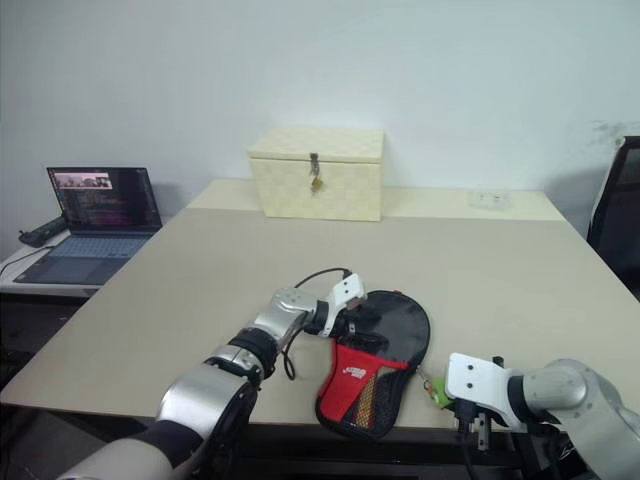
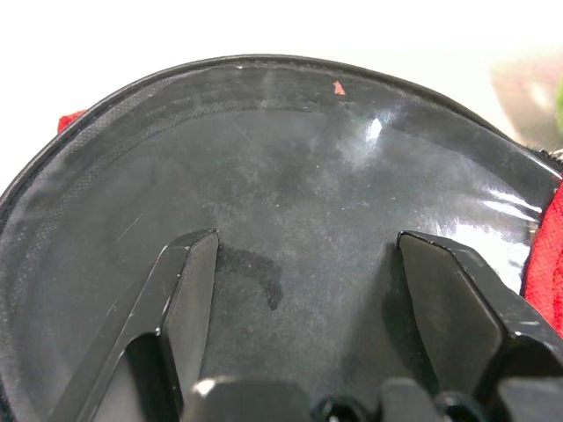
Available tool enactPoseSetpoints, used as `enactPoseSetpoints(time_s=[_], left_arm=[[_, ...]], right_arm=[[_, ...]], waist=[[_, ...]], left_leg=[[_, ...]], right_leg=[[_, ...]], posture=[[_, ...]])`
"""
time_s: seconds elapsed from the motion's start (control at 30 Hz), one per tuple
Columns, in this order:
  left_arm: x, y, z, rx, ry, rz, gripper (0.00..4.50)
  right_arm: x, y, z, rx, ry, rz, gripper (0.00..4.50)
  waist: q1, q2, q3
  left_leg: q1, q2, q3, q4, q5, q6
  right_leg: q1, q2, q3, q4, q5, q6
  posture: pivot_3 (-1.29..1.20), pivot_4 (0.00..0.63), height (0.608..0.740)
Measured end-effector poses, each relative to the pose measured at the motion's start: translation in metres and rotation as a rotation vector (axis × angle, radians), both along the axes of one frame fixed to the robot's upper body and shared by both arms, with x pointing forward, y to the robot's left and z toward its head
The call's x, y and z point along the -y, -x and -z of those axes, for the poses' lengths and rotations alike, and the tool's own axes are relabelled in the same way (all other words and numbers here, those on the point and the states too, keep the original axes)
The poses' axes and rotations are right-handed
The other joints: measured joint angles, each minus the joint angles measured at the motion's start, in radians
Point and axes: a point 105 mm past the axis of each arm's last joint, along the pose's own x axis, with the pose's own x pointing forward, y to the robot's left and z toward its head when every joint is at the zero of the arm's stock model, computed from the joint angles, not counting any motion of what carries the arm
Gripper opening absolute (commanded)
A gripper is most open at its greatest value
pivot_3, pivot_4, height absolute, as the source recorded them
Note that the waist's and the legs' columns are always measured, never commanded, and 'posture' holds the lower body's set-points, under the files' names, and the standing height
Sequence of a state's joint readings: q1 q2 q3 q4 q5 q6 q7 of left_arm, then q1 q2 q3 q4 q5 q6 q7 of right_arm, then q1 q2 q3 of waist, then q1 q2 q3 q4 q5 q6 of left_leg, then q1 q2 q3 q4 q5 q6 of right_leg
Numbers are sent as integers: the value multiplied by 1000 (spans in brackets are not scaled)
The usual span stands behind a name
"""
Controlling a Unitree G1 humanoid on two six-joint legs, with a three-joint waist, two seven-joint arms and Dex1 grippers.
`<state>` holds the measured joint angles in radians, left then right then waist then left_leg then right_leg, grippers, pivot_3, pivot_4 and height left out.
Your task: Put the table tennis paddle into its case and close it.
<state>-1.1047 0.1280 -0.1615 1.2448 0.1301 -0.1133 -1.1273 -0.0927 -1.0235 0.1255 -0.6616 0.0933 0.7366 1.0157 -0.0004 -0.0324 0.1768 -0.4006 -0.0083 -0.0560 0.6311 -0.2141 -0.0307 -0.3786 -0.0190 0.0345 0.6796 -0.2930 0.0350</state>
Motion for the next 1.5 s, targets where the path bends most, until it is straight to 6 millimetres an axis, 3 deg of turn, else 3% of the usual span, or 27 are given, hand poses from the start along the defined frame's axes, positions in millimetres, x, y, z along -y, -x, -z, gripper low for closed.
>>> enactPoseSetpoints(time_s=[0.07, 0.1, 0.23, 0.33, 0.5, 0.57, 0.67, 0.83, 1.03, 1.17, 1.4, 1.5], left_arm=[[0, 0, 0, 1, 2, -5, 3546], [0, -1, 0, 1, 4, -7, 3546], [-4, -3, -2, -1, 38, -33, 3546], [-12, -5, -4, -1, 59, -52, 3546], [-39, -11, -9, 7, 118, -131, 3546], [-58, -11, -16, 12, 182, -173, 3546], [-76, -5, -26, 14, 257, -186, 3546], [-116, 17, -31, -3, 272, -232, 3546], [-132, 34, -29, -17, 255, -301, 3546], [-135, 42, -26, -22, 248, -336, 3546], [-133, 47, -30, -6, 251, -356, 3546], [-135, 47, -29, -12, 247, -368, 3546]], right_arm=[[1, -2, -1, -4, -4, 16, 27], [1, -3, -1, -10, -7, 22, 236], [-2, -5, -9, -51, -68, 51, 1292], [-7, -9, -21, -83, -148, 83, 2330], [-18, -16, -50, -115, -318, 108, 2330], [-22, -40, -67, -54, -446, 180, 2330], [-21, -70, -72, -11, -547, 313, 2330], [-23, -114, -41, -39, -608, 528, 2330], [-29, -147, -18, -8, -622, 646, 2330], [-23, -157, 1, 24, -563, 689, 2330], [-27, -162, 2, 28, -574, 680, 2330], [-38, -163, 3, -13, -606, 669, 1518]], waist=[[0, 0, 0], [-1, 0, 0], [-3, 0, 0], [-10, -1, 0], [-29, -1, 1], [-39, -2, 1], [-36, -2, 2], [-34, -2, 2], [-28, -1, 2], [-29, -1, 2], [-32, -1, 2], [-35, -1, 2]], left_leg=[[0, 0, 0, 0, 0, 0], [0, 0, 0, 0, 0, 0], [0, 1, 0, 0, 0, 0], [0, 1, -1, 0, 0, 0], [0, 1, -2, -1, 0, 0], [2, 3, -1, -1, 0, 0], [1, 3, -3, -2, 0, 0], [-3, 3, -2, -2, 0, 0], [-6, 2, -3, -1, 0, 0], [-6, 2, -2, -1, 0, 0], [-3, 4, -1, -2, 0, 0], [-2, 5, 0, -2, 0, 0]], right_leg=[[0, 0, 0, 0, 0, 0], [0, 0, 0, 0, 0, 0], [0, 0, 1, 0, 0, 0], [-1, 0, 2, 0, 0, 0], [-1, 0, 3, 1, 0, 0], [-2, -1, 5, 1, 2, -3], [-3, -1, 4, 2, 4, -6], [-8, -2, 5, 2, 4, -7], [-10, -2, 5, 3, 4, -7], [-10, -2, 5, 3, 4, -7], [-9, -1, 5, 3, 5, -8], [-8, -1, 6, 3, 5, -9]], posture=[[0, 150, 740], [0, 150, 740], [0, 150, 740], [0, 150, 740], [0, 150, 740], [0, 150, 740], [0, 150, 740], [0, 150, 740], [0, 150, 740], [0, 150, 740], [0, 150, 740], [0, 150, 740]])
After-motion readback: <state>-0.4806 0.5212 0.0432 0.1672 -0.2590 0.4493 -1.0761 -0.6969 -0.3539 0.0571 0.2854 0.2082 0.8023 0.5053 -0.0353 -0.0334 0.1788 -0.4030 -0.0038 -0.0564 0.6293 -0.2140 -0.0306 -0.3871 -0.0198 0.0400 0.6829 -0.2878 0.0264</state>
